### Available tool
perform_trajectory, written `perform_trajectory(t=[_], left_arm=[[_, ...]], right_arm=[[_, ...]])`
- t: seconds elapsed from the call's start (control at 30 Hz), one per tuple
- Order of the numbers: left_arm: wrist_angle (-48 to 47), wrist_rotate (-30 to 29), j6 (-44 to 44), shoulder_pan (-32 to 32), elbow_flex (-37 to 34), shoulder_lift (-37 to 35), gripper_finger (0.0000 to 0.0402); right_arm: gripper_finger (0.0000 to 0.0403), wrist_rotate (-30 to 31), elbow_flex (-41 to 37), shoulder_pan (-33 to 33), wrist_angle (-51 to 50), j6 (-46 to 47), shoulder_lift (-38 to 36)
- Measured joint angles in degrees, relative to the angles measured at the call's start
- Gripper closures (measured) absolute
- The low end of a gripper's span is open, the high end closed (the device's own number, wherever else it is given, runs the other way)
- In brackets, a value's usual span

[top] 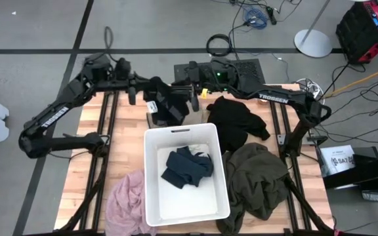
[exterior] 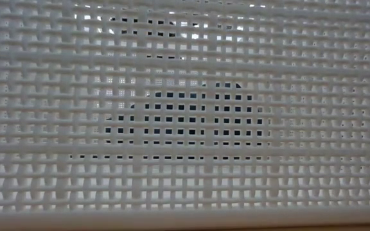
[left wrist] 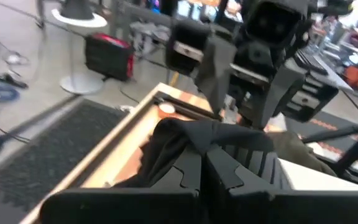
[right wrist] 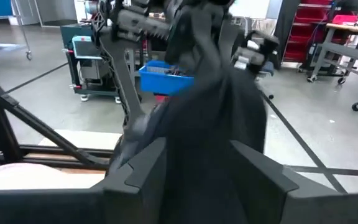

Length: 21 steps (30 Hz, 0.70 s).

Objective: Sort clothes
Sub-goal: Put the black boxer on top of the black shirt

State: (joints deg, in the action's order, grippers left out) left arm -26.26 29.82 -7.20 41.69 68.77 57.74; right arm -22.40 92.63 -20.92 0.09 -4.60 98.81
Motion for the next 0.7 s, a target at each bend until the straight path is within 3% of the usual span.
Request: perform_trajectory(t=[0.4,0.5,0.6,0.7], left_arm=[[9.2,0.0,0.0,-6.7,-0.1,6.7,0.0400],[9.5,0.0,0.0,-7.1,-0.1,6.7,0.0400],[9.0,0.0,0.0,-7.0,-0.1,6.7,0.0400],[8.0,0.0,0.0,-7.0,-0.1,6.7,0.0393]], right_arm=[[0.0149,0.2,3.8,-0.1,-3.1,0.5,5.5],[0.0144,2.3,3.8,-0.2,-3.7,0.5,6.2],[0.0181,4.2,3.8,-0.2,-3.5,0.5,6.2],[0.0270,4.5,3.8,-0.2,-3.3,0.5,5.9]])
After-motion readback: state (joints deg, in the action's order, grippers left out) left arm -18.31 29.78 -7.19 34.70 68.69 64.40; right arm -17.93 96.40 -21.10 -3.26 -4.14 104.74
